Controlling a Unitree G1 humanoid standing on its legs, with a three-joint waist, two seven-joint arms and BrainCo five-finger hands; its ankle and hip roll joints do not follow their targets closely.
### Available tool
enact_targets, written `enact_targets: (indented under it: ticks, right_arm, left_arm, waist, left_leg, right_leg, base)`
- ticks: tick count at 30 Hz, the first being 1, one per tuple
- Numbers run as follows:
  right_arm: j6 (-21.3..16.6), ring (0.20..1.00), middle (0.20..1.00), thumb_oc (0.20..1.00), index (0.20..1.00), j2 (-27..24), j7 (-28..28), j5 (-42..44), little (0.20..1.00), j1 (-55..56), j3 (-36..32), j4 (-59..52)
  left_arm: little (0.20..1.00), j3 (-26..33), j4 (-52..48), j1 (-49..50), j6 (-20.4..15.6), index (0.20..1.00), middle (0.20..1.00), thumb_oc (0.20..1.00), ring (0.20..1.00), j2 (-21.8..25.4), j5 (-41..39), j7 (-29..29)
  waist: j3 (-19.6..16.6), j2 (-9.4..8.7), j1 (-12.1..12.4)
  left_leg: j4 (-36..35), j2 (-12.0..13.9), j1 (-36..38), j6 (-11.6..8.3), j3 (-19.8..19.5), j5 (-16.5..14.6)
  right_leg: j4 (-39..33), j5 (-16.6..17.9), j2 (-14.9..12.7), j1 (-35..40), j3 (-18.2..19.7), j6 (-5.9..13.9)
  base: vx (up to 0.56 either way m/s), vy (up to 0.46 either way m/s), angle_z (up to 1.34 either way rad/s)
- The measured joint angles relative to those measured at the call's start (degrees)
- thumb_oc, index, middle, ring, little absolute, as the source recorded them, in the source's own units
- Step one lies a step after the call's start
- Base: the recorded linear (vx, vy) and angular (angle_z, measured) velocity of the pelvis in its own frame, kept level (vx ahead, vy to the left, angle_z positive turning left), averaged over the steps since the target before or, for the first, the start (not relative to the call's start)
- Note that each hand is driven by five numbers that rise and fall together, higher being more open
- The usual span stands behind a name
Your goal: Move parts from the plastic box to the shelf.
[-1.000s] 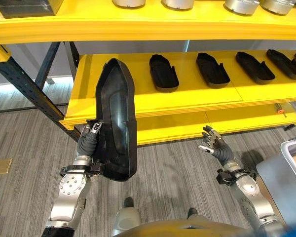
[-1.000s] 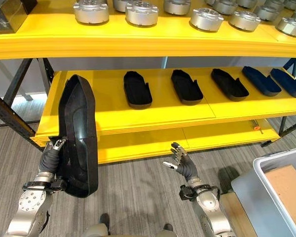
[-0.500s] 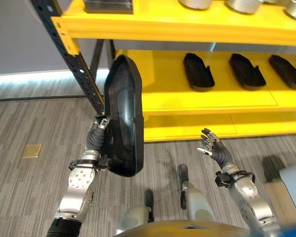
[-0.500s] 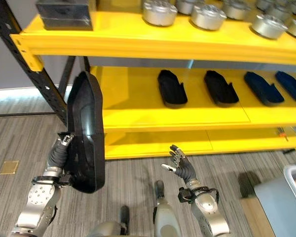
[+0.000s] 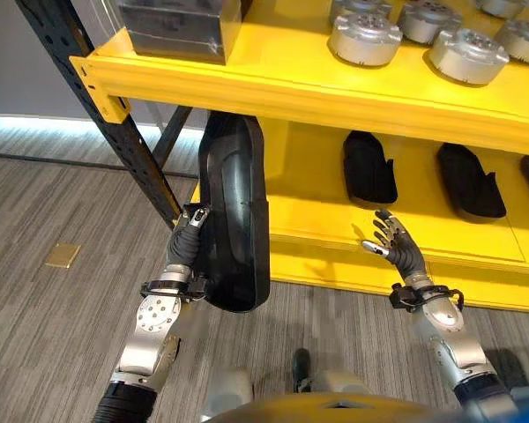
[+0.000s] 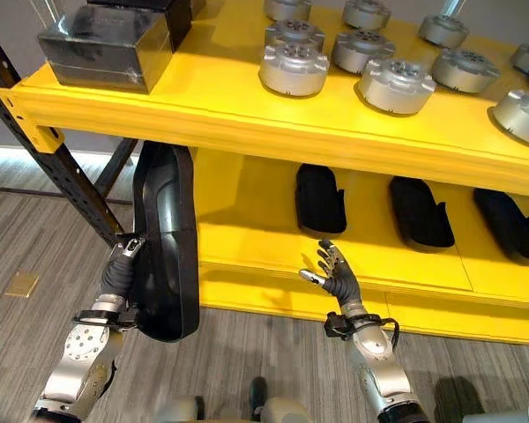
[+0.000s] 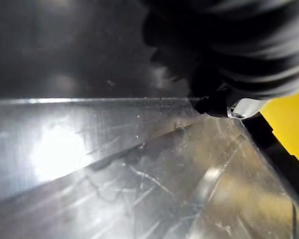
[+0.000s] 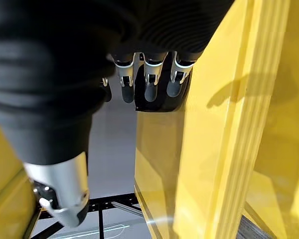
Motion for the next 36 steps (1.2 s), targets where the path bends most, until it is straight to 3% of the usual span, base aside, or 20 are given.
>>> enact_targets:
  ticks: [1,3,4,5,6,7,8,9,10,11,13,15,20,26,30,36]
  right_arm:
    - [-0.11,1.0,1.0,1.0,1.0,1.46,-0.68,-0.03,1.0,0.92,-0.97,0.21]
    - [-0.17,1.0,1.0,1.0,1.0,2.32,-1.33,-0.05,1.0,0.29,-2.05,1.25]
    - [-0.17,1.0,1.0,1.0,1.0,1.73,-2.0,-0.14,1.0,-0.91,-2.33,2.11]
    - [-0.25,1.0,1.0,1.0,1.0,0.68,-2.42,-0.13,1.0,-0.99,-2.6,2.08]
    - [-0.26,1.0,1.0,1.0,1.0,0.27,-2.8,-0.13,1.0,-0.78,-2.48,2.2]
    - [-0.26,1.0,1.0,1.0,1.0,0.21,-2.88,-0.13,1.0,-0.76,-2.48,2.19]
    - [-0.25,1.0,1.0,1.0,1.0,0.07,-2.94,-0.13,1.0,-0.53,-2.68,2.14]
    - [-0.23,1.0,1.0,1.0,1.0,0.87,-3.0,-0.12,1.0,-0.41,-2.88,2.05]
    - [-0.32,1.0,1.0,1.0,1.0,1.61,-2.93,-0.14,1.0,1.15,-2.88,1.09]
    - [-0.27,1.0,1.0,1.0,1.0,2.76,-2.91,-0.15,1.0,2.32,-2.15,1.31]
    - [-0.21,1.0,1.0,1.0,1.0,5.16,-2.97,-0.14,1.0,2.11,-1.07,1.31]
    - [-0.13,1.0,1.0,1.0,1.0,5.53,-2.81,-0.17,1.0,0.69,0.76,0.97]
    - [-0.02,1.0,1.0,1.0,1.0,5.5,-2.69,-0.87,1.0,-1.95,2.3,-0.09]
    - [0.12,1.0,1.0,1.0,1.0,4.74,-2.95,-1.12,1.0,-1.07,2.41,-1.03]
    - [0.11,1.0,1.0,1.0,1.0,4.42,-3.25,-1.11,1.0,-0.89,2.96,-0.99]
    - [0.01,1.0,1.0,1.0,1.0,3.99,-3.89,-1.1,1.0,-1.52,3.92,-0.97]
  left_arm:
    - [0.2,0.09,0.96,-0.9,-0.1,0.2,0.2,0.2,0.2,0.38,-0.79,-0.01]
    - [0.2,0.23,2.47,-3.2,-0.07,0.2,0.2,0.2,0.2,0.09,-0.89,0.34]
    - [0.2,0.23,3.41,-3.67,-0.06,0.2,0.2,0.2,0.2,-0.99,-0.82,0.47]
    - [0.2,-0.04,3.46,-3.59,-0.05,0.2,0.2,0.2,0.2,-1.45,-0.8,0.41]
    - [0.2,-0.06,3.42,-3.83,-0.07,0.2,0.2,0.2,0.2,-1.7,-0.81,0.31]
    - [0.2,-0.12,3.34,-4.09,-0.09,0.2,0.2,0.2,0.2,-1.7,-0.79,0.28]
    - [0.2,-0.37,3.26,-4.76,-0.11,0.2,0.2,0.2,0.2,-1.76,-0.8,0.19]
    - [0.2,-0.34,3.23,-5.12,-0.12,0.2,0.2,0.2,0.2,-1.1,-0.8,0.14]
    - [0.2,-0.44,2.95,-5.73,-0.2,0.2,0.2,0.2,0.2,-0.68,-0.72,0.21]
    - [0.2,-0.29,2.83,-5.42,-0.59,0.2,0.2,0.2,0.2,-0.29,-0.79,0.35]
    - [0.2,-0.53,2.37,-5.34,-0.67,0.2,0.2,0.2,0.2,2.12,-0.25,0.15]
    - [0.2,-2.21,1.86,-5.91,-0.68,0.2,0.2,0.2,0.2,4.0,0.82,0.22]
    - [0.2,-3.08,1.48,-10.23,-0.67,0.2,0.2,0.2,0.2,3.19,1.52,2.83]
    - [0.2,-7.92,4.01,-15.61,0.06,0.2,0.2,0.2,0.2,0.81,2.4,5.48]
    - [0.2,-11.49,6.54,-23.04,0.13,0.2,0.2,0.2,0.2,0.26,2.38,8.0]
    - [0.2,-14.08,7.1,-28.44,-0.69,0.2,0.2,0.2,0.2,-1.94,1.8,9.1]
  waist:
    - [0.37,-0.42,-0.54]
    - [1.91,-0.6,-0.63]
    - [2.98,0.66,-0.44]
    - [3.21,2.41,-0.46]
    - [2.26,4.54,-0.88]
    - [1.96,5.19,-1.53]
    - [1.48,6.36,-2.53]
    - [1.36,6.16,-3.07]
    - [1.1,4.61,-2.96]
    - [0.27,3.26,-2.87]
    - [-0.79,1.55,-1.58]
    - [-0.92,1.35,-1.35]
    - [-1.47,0.51,-1.31]
    - [-1.63,0.21,-4.16]
    - [-1.72,0.19,-5.24]
    - [2.07,1.21,-6.79]
  left_leg:
    - [-14.29,8.01,-1.01,1.19,4.18,-0.87]
    - [-26.78,14.72,-0.57,-1.18,4.02,1.58]
    - [-34.51,19.28,1.46,-2.67,2.71,2.71]
    - [-35.02,19.77,3.75,-3.19,1.92,3.53]
    - [-32.36,17.49,6.85,-3.0,1.71,3.66]
    - [-32.01,16.06,8.1,-2.79,1.85,3.68]
    - [-32.81,14.34,10.31,-2.31,4.89,3.72]
    - [-36.04,13.21,13.15,-3.3,8.31,4.23]
    - [-37.86,10.31,14.46,-2.12,10.23,5.61]
    - [-38.34,7.47,14.94,-0.72,10.7,5.18]
    - [-38.28,4.44,14.93,1.06,11.42,4.37]
    - [-38.23,3.41,14.98,1.82,11.61,4.1]
    - [-38.95,3.15,15.69,2.04,12.53,3.95]
    - [-38.86,4.17,15.35,1.27,14.35,4.06]
    - [-36.82,5.66,10.87,0.72,15.0,4.33]
    - [-35.42,6.68,7.96,0.27,15.31,4.61]
  right_leg:
    - [-2.04,-0.03,-0.34,-0.54,-2.62,2.62]
    - [-0.79,0.46,0.09,-1.84,-2.19,2.03]
    - [0.24,0.57,0.15,-2.32,-0.76,2.13]
    - [0.48,0.49,-0.08,-2.2,0.61,2.77]
    - [-0.07,0.87,-0.97,-1.8,1.84,3.98]
    - [-0.16,1.02,-1.51,-1.67,1.83,4.58]
    - [-0.38,1.41,-2.17,-1.19,2.12,6.24]
    - [-0.69,2.06,-3.88,-0.71,2.55,7.47]
    - [-0.86,2.54,-7.15,-0.16,2.64,9.0]
    - [-1.26,3.03,-9.86,0.18,1.67,9.28]
    - [-2.03,4.29,-12.58,0.24,1.66,10.82]
    - [-2.18,5.29,-13.7,0.27,1.63,11.56]
    - [-4.74,6.19,-13.65,1.24,1.66,12.49]
    - [-6.15,5.82,-12.69,0.25,2.37,12.92]
    - [-5.78,6.81,-11.51,-3.87,3.31,12.29]
    - [-5.71,7.57,-10.51,-6.45,3.65,11.66]
  base:
    - [0.24,0.287,0.48]
    - [0.13,0.238,0.12]
    - [0.15,0.236,-0.53]
    - [0.2,0.333,-0.94]
    - [0.26,0.429,-0.74]
    - [0.2,0.344,-0.44]
    - [0.21,0.358,-0.05]
    - [0.13,0.265,0.02]
    - [0.15,0.321,0.08]
    - [0.06,0.192,0.07]
    - [0.05,0.171,0.01]
    - [0.04,0.106,0.03]
    - [0.03,0.043,-0.12]
    - [-0.03,-0.017,-0.17]
    - [-0.09,-0.032,-0.13]
    - [-0.09,-0.033,-0.05]
